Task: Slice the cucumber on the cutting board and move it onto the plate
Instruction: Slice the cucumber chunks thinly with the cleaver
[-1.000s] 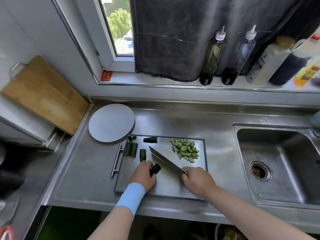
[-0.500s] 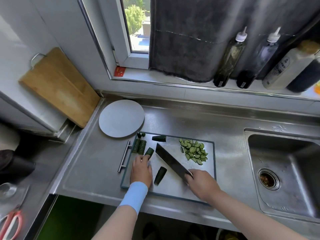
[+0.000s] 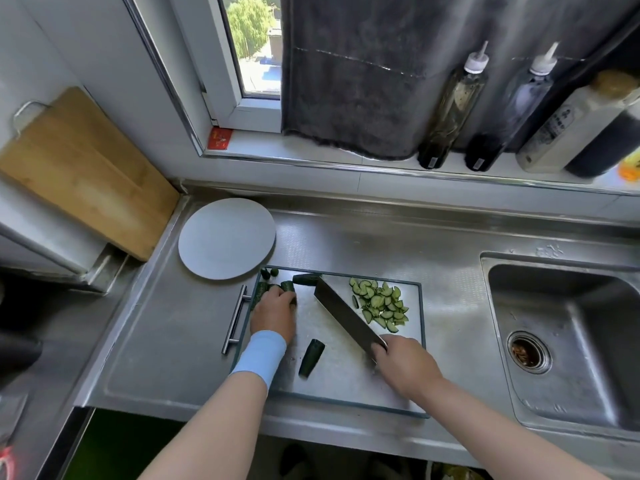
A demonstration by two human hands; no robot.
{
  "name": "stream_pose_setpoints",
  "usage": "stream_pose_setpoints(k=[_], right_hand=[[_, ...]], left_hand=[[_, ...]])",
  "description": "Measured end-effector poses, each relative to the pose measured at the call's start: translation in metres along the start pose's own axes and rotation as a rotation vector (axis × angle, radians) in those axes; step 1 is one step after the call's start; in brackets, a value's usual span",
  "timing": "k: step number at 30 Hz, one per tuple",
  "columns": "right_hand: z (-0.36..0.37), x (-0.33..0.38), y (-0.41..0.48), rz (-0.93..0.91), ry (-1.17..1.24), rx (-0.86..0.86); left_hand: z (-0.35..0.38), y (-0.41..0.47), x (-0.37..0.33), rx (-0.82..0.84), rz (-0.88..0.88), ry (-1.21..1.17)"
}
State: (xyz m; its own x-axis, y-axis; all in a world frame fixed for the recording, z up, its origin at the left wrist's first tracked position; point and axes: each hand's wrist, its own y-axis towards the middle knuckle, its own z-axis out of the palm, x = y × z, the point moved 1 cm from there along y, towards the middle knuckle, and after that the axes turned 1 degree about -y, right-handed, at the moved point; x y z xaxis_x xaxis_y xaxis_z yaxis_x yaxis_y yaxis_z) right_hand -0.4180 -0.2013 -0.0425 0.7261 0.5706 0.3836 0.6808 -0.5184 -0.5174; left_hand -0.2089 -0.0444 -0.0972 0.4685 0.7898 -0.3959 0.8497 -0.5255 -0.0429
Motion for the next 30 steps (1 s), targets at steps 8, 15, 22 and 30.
stream_pose_setpoints(k=[8,15,22,30], right_hand=[[-0.002,0.002,-0.008,-0.079,-0.083,0.011],[0.003,0.005,-0.018,-0.209,-0.167,0.058],[0.006,0.011,-0.013,-0.257,-0.196,0.13],[0.002,0.016,-0.011,-0.407,-0.339,0.04]], left_hand=[[0.003,-0.076,-0.008,0.031,0.256,-0.264],[0.027,-0.114,0.0,-0.018,0.303,-0.24],[0.034,-0.11,-0.007,-0.104,0.292,-0.234],[0.04,-0.109,-0.013,-0.216,0.294,-0.208]])
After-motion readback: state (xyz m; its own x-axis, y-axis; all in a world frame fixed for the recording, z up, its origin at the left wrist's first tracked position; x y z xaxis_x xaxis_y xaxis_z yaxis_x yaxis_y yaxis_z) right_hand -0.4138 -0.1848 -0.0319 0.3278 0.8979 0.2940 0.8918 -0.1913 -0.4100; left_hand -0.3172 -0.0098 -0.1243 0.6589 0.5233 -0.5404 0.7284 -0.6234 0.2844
